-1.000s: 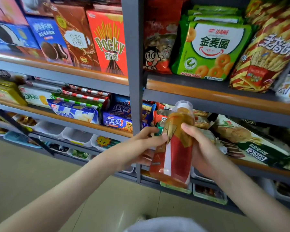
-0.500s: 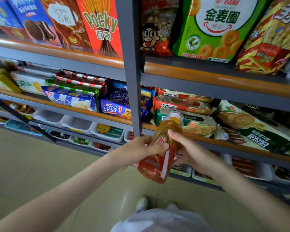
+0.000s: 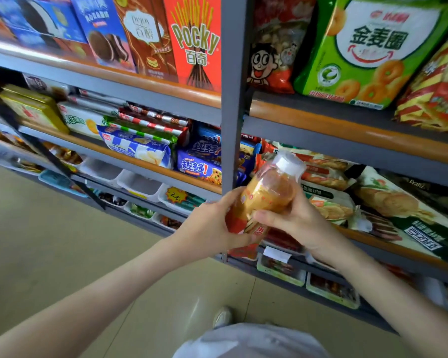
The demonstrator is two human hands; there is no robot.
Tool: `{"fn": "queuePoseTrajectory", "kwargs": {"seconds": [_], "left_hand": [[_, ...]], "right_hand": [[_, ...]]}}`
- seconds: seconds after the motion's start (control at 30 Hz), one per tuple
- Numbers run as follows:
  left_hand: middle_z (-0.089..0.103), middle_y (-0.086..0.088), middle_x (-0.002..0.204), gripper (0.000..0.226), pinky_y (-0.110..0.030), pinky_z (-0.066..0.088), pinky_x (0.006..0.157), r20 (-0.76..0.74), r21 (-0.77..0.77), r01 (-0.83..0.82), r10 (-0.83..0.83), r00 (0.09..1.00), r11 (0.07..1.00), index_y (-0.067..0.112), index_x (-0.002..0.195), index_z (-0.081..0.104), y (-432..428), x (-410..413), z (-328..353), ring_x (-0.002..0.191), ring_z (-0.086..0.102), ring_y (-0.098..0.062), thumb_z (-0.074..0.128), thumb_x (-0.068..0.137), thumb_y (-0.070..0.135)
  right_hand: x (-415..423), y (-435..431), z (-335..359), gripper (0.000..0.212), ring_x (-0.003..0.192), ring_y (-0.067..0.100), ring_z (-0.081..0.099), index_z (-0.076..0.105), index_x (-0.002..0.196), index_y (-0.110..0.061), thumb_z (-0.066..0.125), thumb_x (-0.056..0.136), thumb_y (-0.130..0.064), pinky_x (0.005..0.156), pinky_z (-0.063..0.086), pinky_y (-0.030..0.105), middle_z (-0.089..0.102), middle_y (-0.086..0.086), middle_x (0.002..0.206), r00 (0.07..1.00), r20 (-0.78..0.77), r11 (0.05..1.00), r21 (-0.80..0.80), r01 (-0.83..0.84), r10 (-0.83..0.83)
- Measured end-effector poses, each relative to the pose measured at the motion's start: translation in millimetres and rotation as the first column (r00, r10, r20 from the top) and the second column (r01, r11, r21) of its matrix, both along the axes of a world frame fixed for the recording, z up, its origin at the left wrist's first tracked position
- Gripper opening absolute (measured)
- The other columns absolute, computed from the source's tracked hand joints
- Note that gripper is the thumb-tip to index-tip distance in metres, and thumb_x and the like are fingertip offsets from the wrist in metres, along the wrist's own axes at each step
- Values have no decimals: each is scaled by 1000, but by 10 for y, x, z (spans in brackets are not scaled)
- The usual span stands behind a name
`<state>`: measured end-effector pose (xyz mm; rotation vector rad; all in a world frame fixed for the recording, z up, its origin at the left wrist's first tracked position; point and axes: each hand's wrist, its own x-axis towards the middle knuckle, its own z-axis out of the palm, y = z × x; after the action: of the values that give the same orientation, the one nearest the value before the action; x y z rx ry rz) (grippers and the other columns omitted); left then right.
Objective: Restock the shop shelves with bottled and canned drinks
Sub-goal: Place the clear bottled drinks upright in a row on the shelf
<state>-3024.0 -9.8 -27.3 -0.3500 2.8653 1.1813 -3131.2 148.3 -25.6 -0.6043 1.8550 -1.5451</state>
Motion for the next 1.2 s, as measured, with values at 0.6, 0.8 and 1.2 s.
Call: {"fn": "queuePoseTrajectory", "kwargs": {"seconds": [0.6,0.8,1.2], "left_hand": [[54,2,127,44,-21,39,103,-785,-476,-27,-411,463,879,20,137,47,-440,-568,1942,120,53,-11,54,95,31],[50,-5,139,50,-27,33,111,-848,-526,-283,-469,248,802,12,139,45,-482,-755,2660,130,47,-17,57,94,29],[51,-19,127,50,-45,49,90,-895,-439,-653,-365,257,617,4,130,54,-767,-1342,3120,112,50,-35,57,86,27]], "right_hand": [[-221,85,2036,42,90,-8,66,68,93,-40,82,57,-57,78,48,7,68,-33,93,533,-681,812,-583,22,-503],[-320,167,2807,31,90,-6,67,65,89,-64,70,61,-76,89,55,36,66,-39,89,319,-707,732,-679,-56,-631],[-803,-139,3671,68,90,-26,50,52,121,-16,85,65,-36,77,38,-3,54,-28,101,116,-834,840,-524,141,-540]]}}
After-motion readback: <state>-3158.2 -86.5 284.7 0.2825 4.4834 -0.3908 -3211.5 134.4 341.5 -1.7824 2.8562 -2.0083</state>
